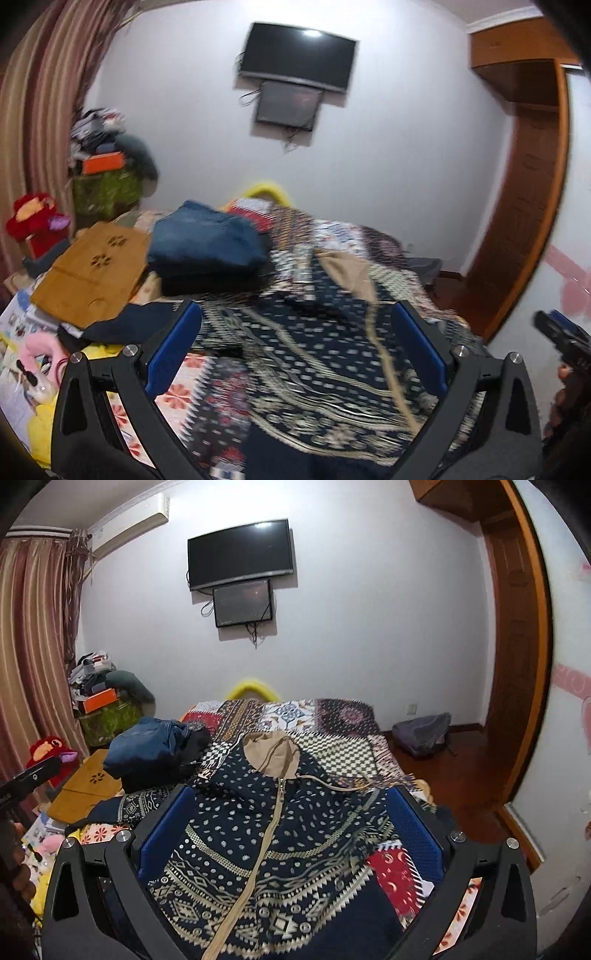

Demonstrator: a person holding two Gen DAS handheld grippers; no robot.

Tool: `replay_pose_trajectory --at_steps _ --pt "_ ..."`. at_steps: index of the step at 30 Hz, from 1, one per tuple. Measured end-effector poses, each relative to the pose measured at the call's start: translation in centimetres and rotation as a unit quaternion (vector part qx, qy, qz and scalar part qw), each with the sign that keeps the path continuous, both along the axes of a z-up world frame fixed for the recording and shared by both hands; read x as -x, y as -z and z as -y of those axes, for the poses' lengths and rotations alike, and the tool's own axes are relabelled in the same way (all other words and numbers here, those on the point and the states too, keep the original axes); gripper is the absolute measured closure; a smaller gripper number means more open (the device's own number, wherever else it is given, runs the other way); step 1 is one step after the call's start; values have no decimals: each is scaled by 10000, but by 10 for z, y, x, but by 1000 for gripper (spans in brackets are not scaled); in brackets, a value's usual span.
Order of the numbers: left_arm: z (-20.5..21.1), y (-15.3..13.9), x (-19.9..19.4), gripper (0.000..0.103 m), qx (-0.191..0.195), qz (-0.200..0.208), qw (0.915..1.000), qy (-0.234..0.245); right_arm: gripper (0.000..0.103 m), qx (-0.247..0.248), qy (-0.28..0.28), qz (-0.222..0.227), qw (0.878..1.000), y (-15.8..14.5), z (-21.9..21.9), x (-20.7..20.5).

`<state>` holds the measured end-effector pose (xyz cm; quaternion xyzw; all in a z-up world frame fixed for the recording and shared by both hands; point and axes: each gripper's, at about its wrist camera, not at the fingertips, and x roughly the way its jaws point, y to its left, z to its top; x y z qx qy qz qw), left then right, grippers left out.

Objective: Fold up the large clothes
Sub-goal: 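Reach the left tool to the hoodie sleeve and grasp its cuff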

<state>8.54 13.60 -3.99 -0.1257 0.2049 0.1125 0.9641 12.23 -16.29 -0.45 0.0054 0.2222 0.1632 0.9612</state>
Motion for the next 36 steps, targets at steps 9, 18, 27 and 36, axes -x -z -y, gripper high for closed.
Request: replay_pose_trajectory --at_steps 9,18,27,36 --pt "-104 53 -40 0 -66 -1007 9879 -1174 0 387 250 -565 9973 19 -1 -70" --pt "-198 140 -61 0 1440 -1690 9658 -1342 0 736 271 -1210 9895 58 -21 -119" --pt "-265 206 -60 10 3160 -1843 9198 -1418 0 898 226 -1590 9829 83 -31 -146" --pt "-314 244 -53 19 4195 -1418 8770 -1864 0 796 258 -1858 9790 95 -32 -160"
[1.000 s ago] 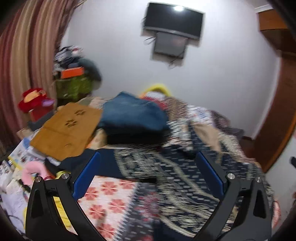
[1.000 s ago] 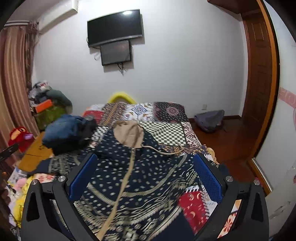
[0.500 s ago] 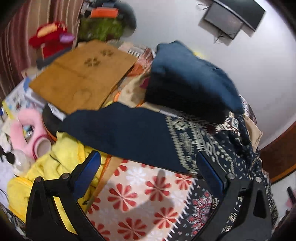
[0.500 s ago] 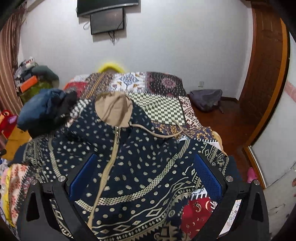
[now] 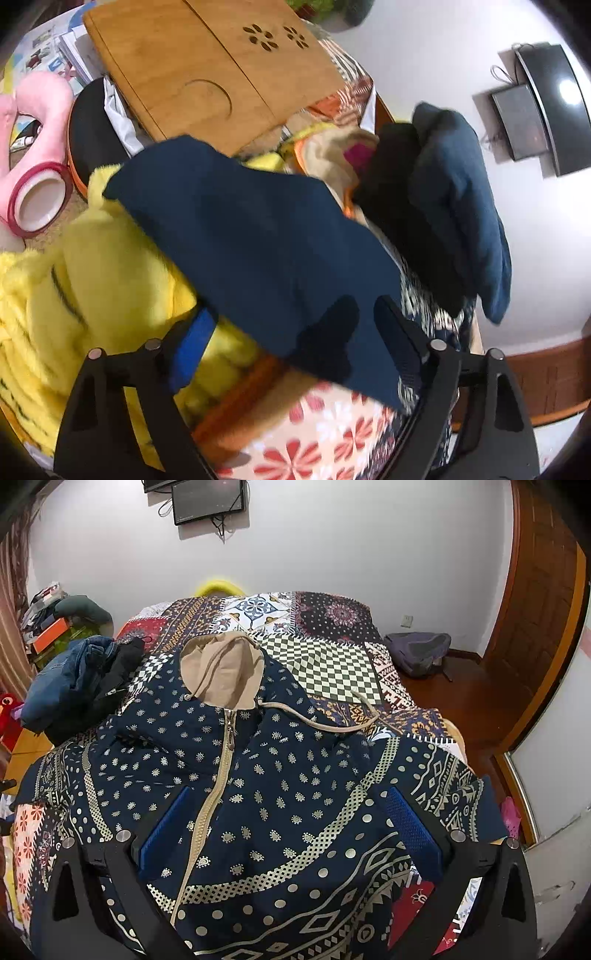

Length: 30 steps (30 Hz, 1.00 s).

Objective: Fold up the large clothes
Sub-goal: 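Reach the left tool to the hoodie sleeve and grasp its cuff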

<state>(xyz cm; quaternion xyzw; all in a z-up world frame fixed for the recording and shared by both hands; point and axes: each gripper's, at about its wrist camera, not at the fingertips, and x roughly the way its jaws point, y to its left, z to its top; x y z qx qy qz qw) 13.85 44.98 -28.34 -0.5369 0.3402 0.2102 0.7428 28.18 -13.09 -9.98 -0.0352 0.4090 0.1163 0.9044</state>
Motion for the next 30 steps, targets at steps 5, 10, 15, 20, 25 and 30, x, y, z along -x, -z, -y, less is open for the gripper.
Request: replay_pose_trajectory --at_steps 5,10,15,20,25,30 --pt "-2 -8 -14 46 -645 -420 9970 93 0 -157 56 -169 9997 3 3 -2" --pt "14 -28 -18 75 -1507 -809 9850 222 0 -192 75 -179 9996 -1 6 1" --pt "23 -58 -12 97 -2141 -858 9728 224 0 -236 41 -126 9996 -9 9 5" --pt "41 -115 -16 98 -2810 -378 9586 246 0 -279 6 -17 9996 -18 13 10" --pt "79 -176 -32 99 -3368 238 9400 493 0 -364 19 76 9993 -27 21 14" --pt "139 -234 -57 100 -3606 1074 9211 1002 0 -410 20 104 9991 -31 28 17"
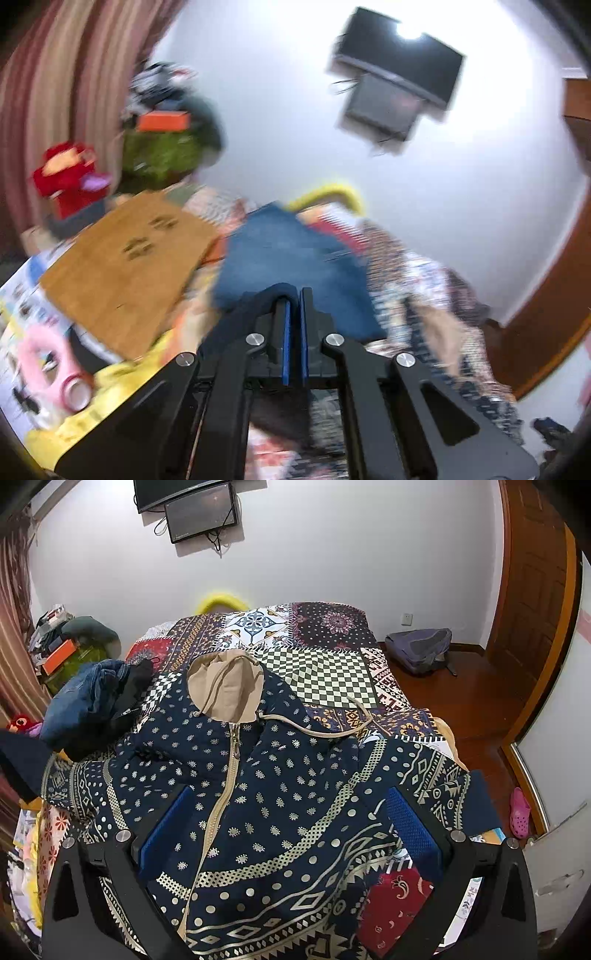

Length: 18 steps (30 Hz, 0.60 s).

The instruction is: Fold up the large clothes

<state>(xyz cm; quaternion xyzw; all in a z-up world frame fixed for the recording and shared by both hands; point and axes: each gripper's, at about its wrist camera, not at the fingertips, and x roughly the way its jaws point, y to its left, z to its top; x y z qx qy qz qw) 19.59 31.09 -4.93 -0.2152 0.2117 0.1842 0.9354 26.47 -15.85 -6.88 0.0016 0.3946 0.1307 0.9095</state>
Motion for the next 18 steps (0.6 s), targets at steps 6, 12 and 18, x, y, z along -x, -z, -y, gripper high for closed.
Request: replay_pose_trajectory --at_steps 6,12,18 --pt "84 -38 -37 100 -36 432 9925 1141 0 -19 -59 71 10000 -5 5 4" --pt "156 -25 -77 101 8 111 9775 2108 0 -18 -157 98 9998 -5 8 9" --pt "225 20 -110 100 47 -644 9564 2850 0 34 -168 84 9998 -2 12 10"
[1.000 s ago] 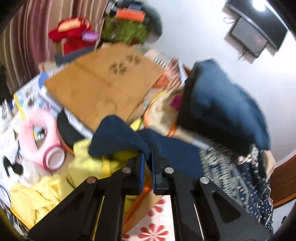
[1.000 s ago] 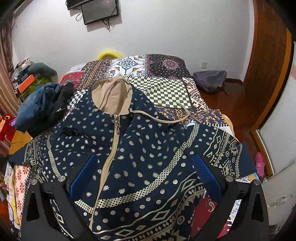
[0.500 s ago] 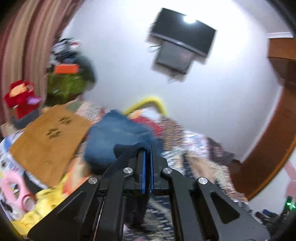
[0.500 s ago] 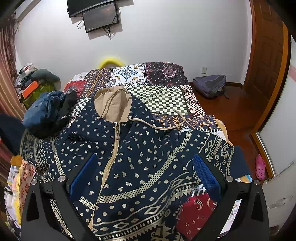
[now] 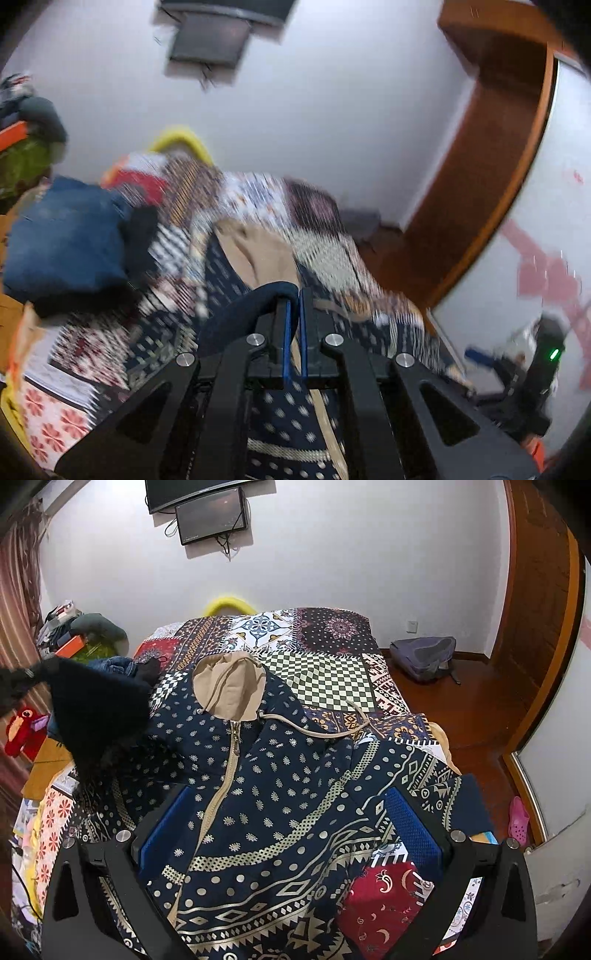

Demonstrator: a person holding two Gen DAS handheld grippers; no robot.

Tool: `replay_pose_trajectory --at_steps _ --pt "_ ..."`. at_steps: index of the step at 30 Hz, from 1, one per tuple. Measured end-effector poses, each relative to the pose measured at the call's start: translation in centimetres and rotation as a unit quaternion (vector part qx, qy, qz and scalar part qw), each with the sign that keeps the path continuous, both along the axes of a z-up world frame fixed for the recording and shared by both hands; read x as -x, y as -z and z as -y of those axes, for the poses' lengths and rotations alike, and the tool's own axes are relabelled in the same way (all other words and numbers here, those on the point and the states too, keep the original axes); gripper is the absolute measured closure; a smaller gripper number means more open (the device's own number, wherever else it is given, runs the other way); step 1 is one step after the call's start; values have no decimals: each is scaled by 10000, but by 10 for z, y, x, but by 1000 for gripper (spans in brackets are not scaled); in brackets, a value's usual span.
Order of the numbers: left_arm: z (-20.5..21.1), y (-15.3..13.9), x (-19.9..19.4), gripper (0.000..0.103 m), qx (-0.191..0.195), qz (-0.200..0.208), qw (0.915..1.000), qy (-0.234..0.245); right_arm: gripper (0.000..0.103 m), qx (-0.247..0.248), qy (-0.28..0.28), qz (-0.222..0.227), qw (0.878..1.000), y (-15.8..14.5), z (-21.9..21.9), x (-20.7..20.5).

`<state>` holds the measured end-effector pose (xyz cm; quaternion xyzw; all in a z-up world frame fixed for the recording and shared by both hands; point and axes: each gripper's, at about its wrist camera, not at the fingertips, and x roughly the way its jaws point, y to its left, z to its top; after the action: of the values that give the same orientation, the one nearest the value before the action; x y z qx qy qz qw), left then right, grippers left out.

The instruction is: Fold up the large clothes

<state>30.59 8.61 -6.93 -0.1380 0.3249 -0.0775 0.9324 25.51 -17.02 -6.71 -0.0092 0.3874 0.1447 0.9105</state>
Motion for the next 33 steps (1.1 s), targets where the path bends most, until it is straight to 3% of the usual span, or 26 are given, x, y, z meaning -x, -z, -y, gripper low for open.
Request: replay_pose_trajectory --at_steps 4,9,12,15,17,21,24,27,31,33 --pt "38 46 -7 100 -250 -634 9968 408 0 -50 28 -112 9999 5 6 -1" --pt "69 104 -2 100 -309 -1499 9839 923 0 19 40 -175 9998 10 9 2" --pt "77 129 3 100 -186 -1977 9727 1203 0 88 4 -203 9998 12 8 3" --pt "80 142 9 100 -325 -2232 9649 1342 0 184 -77 -188 9996 13 3 5" --pt "79 147 15 100 -428 -2322 9620 1369 0 230 -134 -169 9995 13 -1 6" --pt "59 142 33 97 -257 -2404 9606 1373 0 319 -315 -119 9989 9 -13 7" --pt "29 125 48 95 -211 -2227 9681 1133 0 416 -524 -22 9978 5 -29 8" --pt "-5 105 66 91 -490 -1938 9771 734 0 546 -830 64 9950 3 -50 9" --pt "-47 87 86 65 -835 -1627 9829 212 0 760 -1346 2 9880 12 -86 9" --pt "-68 85 97 61 -927 -1549 9835 -83 0 896 -1633 -110 9824 21 -107 9"
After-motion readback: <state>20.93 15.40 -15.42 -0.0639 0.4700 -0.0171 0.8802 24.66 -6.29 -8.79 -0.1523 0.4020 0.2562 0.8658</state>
